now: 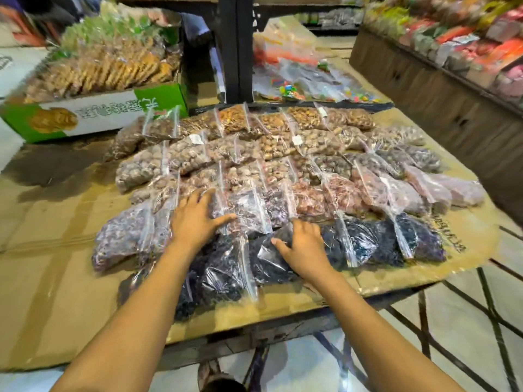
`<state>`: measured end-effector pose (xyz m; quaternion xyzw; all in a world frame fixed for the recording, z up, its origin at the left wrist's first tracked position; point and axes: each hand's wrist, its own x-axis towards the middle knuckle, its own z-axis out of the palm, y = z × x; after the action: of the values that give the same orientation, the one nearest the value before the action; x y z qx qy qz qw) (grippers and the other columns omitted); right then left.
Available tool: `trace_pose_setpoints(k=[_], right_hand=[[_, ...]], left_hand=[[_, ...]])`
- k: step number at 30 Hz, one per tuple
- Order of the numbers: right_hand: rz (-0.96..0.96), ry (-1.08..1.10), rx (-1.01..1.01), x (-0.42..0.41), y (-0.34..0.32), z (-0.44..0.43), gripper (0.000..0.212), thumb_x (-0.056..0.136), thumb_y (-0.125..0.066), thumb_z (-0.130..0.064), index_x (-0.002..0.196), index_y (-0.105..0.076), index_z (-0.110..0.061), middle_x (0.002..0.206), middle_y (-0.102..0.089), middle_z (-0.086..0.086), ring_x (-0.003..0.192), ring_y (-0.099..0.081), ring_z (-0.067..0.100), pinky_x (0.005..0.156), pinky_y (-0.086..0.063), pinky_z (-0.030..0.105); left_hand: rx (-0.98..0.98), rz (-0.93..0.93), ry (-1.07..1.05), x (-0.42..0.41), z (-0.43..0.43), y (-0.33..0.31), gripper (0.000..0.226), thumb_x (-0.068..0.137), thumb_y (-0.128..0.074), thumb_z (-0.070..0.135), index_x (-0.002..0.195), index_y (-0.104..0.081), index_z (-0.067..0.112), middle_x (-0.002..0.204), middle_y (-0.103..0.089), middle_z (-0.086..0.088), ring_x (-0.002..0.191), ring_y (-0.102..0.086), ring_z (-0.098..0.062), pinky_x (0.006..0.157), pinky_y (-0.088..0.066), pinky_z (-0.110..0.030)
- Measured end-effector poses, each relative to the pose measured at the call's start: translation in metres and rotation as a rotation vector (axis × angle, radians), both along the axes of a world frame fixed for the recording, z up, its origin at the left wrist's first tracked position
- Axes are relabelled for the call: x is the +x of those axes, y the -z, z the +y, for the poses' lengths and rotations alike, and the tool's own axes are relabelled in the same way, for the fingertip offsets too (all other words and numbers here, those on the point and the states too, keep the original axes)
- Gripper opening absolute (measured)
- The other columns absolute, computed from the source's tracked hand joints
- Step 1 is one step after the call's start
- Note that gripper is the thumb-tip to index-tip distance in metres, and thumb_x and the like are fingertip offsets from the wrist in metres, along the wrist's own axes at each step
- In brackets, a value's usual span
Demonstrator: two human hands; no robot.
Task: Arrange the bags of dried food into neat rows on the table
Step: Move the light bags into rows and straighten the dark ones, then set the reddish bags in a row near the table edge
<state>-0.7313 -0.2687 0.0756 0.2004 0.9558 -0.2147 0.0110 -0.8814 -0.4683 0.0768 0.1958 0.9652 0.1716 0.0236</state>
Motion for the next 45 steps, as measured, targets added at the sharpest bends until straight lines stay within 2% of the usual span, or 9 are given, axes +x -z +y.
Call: trace_pose_setpoints(k=[7,12,15,20,26,31,37,43,45], right_hand=[[0.132,-0.19,0.054,0.019,0.0,-0.023,0.087,0.083,-0.042,-0.069,0.145,-0.026,-0.01,0.152,-0.019,0.018,0.142,-0.008,0.033,0.117,-0.013,0.048],[0.047,-0.578,0.202,0.016,0.01,-0.056,0.096,0.077,-0.05,-0.072,0.146,-0.024,-0.009,0.149,-0.029,0.021,0.141,-0.019,0.035,0.117,-0.012,0.052],[-0.022,-0.617,0.33,0.008,0.014,-0.068,0.104,0.076,-0.045,-0.077,0.149,-0.014,-0.011,0.151,-0.025,0.019,0.142,-0.015,0.033,0.115,-0.001,0.053],[-0.056,-0.604,0.396,0.004,0.017,-0.07,0.117,0.064,-0.041,-0.088,0.151,-0.006,-0.017,0.153,-0.024,0.016,0.141,-0.018,0.032,0.114,-0.002,0.055],[0.05,-0.604,0.455,0.008,0.028,-0.07,0.114,0.06,-0.036,-0.09,0.142,-0.038,-0.012,0.129,-0.055,0.017,0.123,-0.048,0.033,0.108,-0.026,0.058],[0.107,-0.61,0.38,0.013,0.029,-0.067,0.104,0.064,-0.04,-0.086,0.137,-0.046,-0.013,0.129,-0.055,0.017,0.124,-0.048,0.033,0.109,-0.028,0.057],[0.28,-0.29,0.141,0.045,0.005,-0.019,0.084,0.077,-0.041,-0.078,0.141,-0.033,-0.025,0.142,-0.04,0.014,0.134,-0.032,0.031,0.111,-0.026,0.051],[0.267,0.33,0.089,0.094,0.012,0.101,0.095,0.072,-0.045,-0.08,0.143,-0.033,-0.019,0.143,-0.037,0.014,0.134,-0.027,0.031,0.111,-0.025,0.051],[0.228,0.466,0.004,0.107,0.012,0.143,0.102,0.067,-0.049,-0.082,0.145,-0.028,-0.022,0.149,-0.031,0.012,0.139,-0.02,0.03,0.113,-0.02,0.052]], left_hand=[[0.054,0.094,0.096,0.078,-0.044,-0.002,0.1,0.075,-0.026,0.087,0.153,-0.015,0.026,0.163,0.0,-0.001,0.148,-0.005,-0.023,0.117,-0.016,-0.049],[-0.06,0.075,0.112,0.122,-0.114,0.029,0.11,0.068,-0.031,0.092,0.151,-0.026,0.02,0.161,-0.011,-0.002,0.147,-0.012,-0.023,0.116,-0.02,-0.048],[-0.124,0.075,0.122,0.123,-0.131,0.043,0.099,0.075,-0.032,0.086,0.147,-0.035,0.017,0.157,-0.027,-0.004,0.144,-0.024,-0.023,0.111,-0.029,-0.053],[-0.156,0.143,0.185,0.108,-0.139,0.05,0.084,0.08,-0.035,0.076,0.139,-0.049,0.017,0.147,-0.044,-0.008,0.136,-0.039,-0.028,0.104,-0.035,-0.05],[-0.102,0.226,0.292,0.109,-0.154,0.06,0.076,0.084,-0.04,0.069,0.141,-0.042,0.019,0.149,-0.042,-0.007,0.141,-0.03,-0.025,0.107,-0.03,-0.055],[0.029,0.241,0.219,0.122,-0.137,0.055,0.077,0.087,-0.034,0.072,0.137,-0.045,0.015,0.148,-0.043,-0.009,0.138,-0.034,-0.031,0.106,-0.028,-0.058],[0.252,0.345,0.483,0.14,-0.043,0.022,0.071,0.091,-0.044,0.06,0.142,-0.035,0.012,0.152,-0.035,-0.012,0.141,-0.03,-0.031,0.114,-0.021,-0.05],[0.056,0.135,0.638,0.143,0.078,0.003,0.08,0.089,-0.027,0.074,0.152,-0.017,0.025,0.161,-0.011,-0.006,0.148,-0.008,-0.027,0.12,-0.007,-0.045],[0.014,0.096,0.673,0.143,0.118,0.006,0.079,0.089,-0.029,0.073,0.15,-0.026,0.022,0.158,-0.024,-0.011,0.145,-0.02,-0.032,0.116,-0.018,-0.05]])
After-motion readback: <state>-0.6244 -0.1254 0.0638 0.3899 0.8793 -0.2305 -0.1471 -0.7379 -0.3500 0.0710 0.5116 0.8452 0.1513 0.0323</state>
